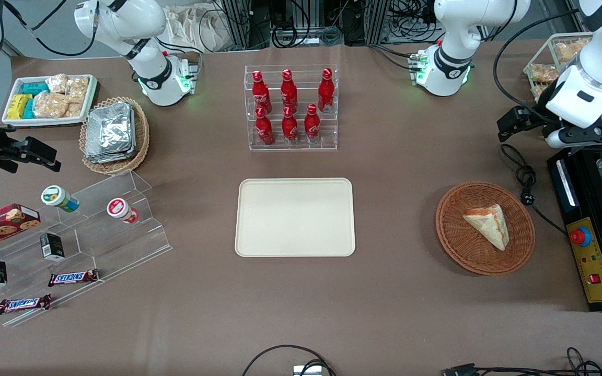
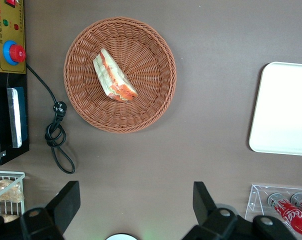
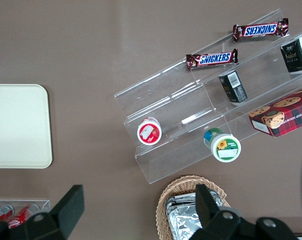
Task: Place sandwich from basket to tray
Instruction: 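Move the left gripper down over the wrapped sandwich in the wicker basket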
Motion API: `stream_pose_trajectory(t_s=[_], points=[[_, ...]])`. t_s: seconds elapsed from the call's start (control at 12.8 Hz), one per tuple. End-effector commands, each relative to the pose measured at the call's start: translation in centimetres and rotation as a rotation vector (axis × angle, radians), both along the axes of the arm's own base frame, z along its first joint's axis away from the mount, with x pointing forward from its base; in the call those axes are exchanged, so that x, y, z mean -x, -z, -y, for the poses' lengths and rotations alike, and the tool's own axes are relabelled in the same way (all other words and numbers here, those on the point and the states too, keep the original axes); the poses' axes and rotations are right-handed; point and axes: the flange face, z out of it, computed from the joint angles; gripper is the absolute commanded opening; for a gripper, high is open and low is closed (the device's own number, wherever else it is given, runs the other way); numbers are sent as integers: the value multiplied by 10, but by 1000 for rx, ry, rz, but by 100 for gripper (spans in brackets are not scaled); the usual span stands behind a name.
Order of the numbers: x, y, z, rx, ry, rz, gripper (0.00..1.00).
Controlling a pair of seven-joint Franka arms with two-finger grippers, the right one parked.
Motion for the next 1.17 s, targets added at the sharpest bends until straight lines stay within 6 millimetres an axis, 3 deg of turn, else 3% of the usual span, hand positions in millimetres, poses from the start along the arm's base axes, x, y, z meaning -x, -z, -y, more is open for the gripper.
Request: stream_pose_trajectory(t_s=[0.0, 0.23, 0.47, 0.55, 0.7, 1.09], points=[[-2, -6, -3, -2, 14, -13, 100], [-3, 17, -16, -8, -1, -44, 100], [-29, 53, -39, -9, -83, -71, 100], [-43, 71, -60, -2, -190, -66, 100], [-63, 102, -70, -9, -350, -50, 100], [-89, 199, -73, -54, -582, -38, 100]])
